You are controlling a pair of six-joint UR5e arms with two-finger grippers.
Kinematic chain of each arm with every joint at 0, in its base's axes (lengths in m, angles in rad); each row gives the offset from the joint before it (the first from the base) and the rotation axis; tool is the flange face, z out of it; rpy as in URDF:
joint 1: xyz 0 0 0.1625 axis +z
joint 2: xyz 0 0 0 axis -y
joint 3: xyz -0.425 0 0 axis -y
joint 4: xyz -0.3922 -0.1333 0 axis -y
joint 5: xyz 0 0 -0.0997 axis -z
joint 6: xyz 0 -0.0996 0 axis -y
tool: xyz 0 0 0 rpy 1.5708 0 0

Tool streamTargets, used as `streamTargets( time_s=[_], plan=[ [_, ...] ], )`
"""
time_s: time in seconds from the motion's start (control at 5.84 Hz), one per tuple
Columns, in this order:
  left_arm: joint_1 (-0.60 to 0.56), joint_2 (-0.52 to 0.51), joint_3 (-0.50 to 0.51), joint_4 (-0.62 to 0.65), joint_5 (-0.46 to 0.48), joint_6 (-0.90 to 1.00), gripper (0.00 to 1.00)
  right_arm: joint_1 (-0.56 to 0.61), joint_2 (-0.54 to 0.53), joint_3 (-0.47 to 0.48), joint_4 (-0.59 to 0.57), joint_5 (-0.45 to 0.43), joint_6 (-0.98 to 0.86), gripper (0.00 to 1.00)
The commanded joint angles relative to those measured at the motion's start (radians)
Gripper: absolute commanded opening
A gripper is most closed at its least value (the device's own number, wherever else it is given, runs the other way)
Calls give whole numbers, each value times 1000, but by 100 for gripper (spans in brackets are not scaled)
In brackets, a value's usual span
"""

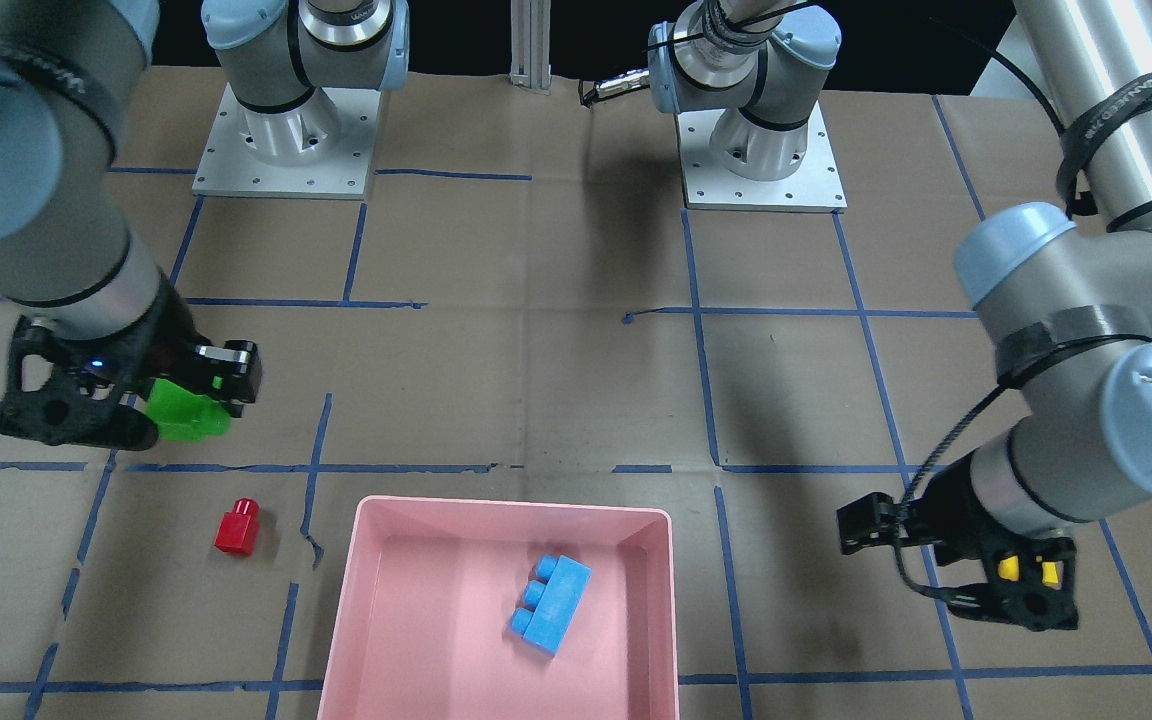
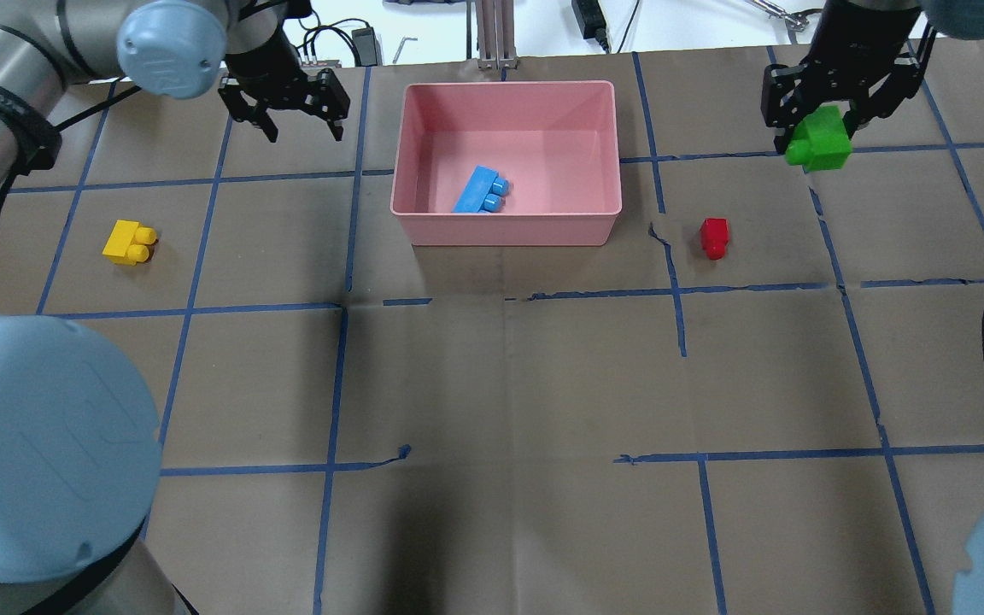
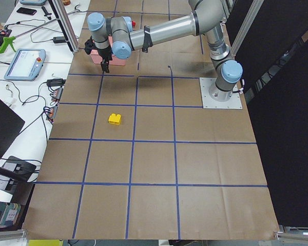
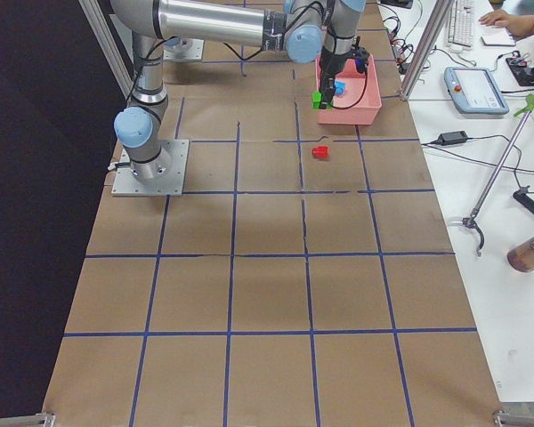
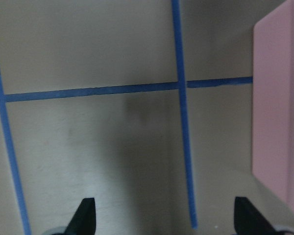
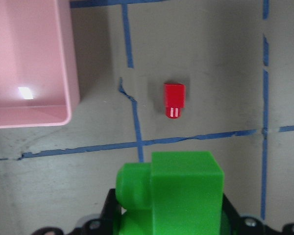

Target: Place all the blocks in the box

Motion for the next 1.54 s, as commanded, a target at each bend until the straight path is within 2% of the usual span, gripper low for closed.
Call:
streamTargets(
  time_s=[0.0,0.17,0.34,0.51,0.86,1.03,1.2,1.37],
  plan=[
    [139,-6,-34,-5,14,165,99,159,87,-1,-190,58,168,52],
    [143,-43,-31,19,175,172,96,174,168,-1,-309,59,155,52],
    [166,-76,-22,42,192,210,94,174,237,-2,-441,61,101,52],
    [198,-98,-42,123,192,315,94,174,288,-13,-511,63,95,52],
    [221,-138,-47,185,196,379,94,175,346,-96,-516,141,109,52],
    [221,-152,-47,189,198,379,94,183,365,-120,-516,148,108,53],
    [221,-179,-45,223,204,382,95,183,370,-119,-524,206,109,99],
    [221,-204,-47,229,209,379,95,181,370,-119,-524,231,129,100]
  ],
)
